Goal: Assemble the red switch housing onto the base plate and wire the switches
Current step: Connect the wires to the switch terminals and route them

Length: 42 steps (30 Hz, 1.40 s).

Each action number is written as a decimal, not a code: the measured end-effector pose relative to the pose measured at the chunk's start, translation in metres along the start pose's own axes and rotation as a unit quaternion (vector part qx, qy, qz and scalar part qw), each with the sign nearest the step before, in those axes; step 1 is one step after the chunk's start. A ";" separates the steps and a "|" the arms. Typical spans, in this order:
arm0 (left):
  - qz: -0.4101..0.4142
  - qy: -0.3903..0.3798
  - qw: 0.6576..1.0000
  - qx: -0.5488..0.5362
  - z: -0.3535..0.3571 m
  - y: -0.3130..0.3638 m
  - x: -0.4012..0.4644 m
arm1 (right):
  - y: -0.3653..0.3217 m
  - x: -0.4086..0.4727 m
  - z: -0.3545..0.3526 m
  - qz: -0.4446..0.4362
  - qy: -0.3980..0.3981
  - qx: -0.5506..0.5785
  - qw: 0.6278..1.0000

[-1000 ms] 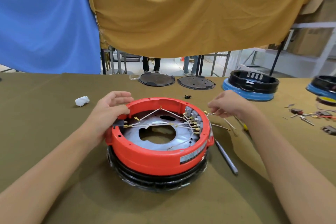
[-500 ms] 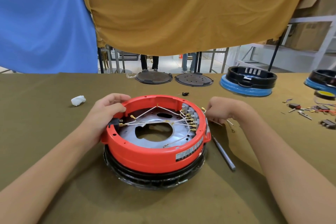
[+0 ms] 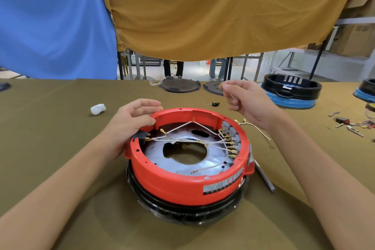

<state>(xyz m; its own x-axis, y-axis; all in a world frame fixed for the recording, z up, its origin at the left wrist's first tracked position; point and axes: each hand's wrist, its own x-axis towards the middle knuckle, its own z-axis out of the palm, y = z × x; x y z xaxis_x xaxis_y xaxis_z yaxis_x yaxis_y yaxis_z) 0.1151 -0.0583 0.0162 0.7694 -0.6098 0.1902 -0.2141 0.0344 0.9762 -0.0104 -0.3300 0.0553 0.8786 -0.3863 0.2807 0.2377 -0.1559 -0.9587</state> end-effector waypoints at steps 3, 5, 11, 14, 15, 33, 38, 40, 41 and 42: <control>0.006 -0.040 0.999 0.011 0.000 0.002 -0.002 | -0.001 -0.003 0.009 -0.034 -0.037 -0.022 0.999; 0.009 -0.058 0.998 0.027 -0.001 0.004 -0.002 | -0.002 -0.005 0.015 -0.048 -0.048 -0.053 0.996; 0.000 -0.103 0.994 0.043 -0.001 0.005 -0.002 | -0.010 -0.019 0.034 -0.082 -0.069 -0.145 0.984; -0.001 -0.098 0.994 0.049 0.002 0.004 -0.003 | -0.014 -0.025 0.041 -0.086 -0.111 -0.189 0.972; 0.003 -0.095 0.994 0.056 0.002 0.005 -0.003 | -0.015 -0.026 0.042 -0.082 -0.128 -0.200 0.968; 0.126 -0.127 0.980 0.087 0.014 0.021 -0.011 | -0.014 -0.028 0.059 -0.054 -0.232 -0.203 0.950; 0.165 -0.107 0.974 0.112 0.015 0.020 -0.009 | -0.014 -0.030 0.064 -0.064 -0.225 -0.211 0.949; 0.166 -0.100 0.974 0.115 0.015 0.020 -0.009 | -0.014 -0.031 0.065 -0.070 -0.220 -0.209 0.950; 0.166 -0.097 0.975 0.114 0.015 0.020 -0.009 | -0.014 -0.031 0.065 -0.070 -0.219 -0.208 0.951; 0.168 -0.096 0.974 0.114 0.015 0.020 -0.009 | -0.014 -0.031 0.066 -0.071 -0.219 -0.209 0.950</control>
<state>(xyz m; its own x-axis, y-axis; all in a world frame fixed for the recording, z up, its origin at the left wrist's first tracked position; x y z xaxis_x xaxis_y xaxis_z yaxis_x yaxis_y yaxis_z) 0.0949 -0.0641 0.0323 0.5103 -0.7324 0.4507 -0.5794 0.0945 0.8095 -0.0136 -0.2564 0.0569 0.9599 0.0666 0.2725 0.2619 -0.5609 -0.7854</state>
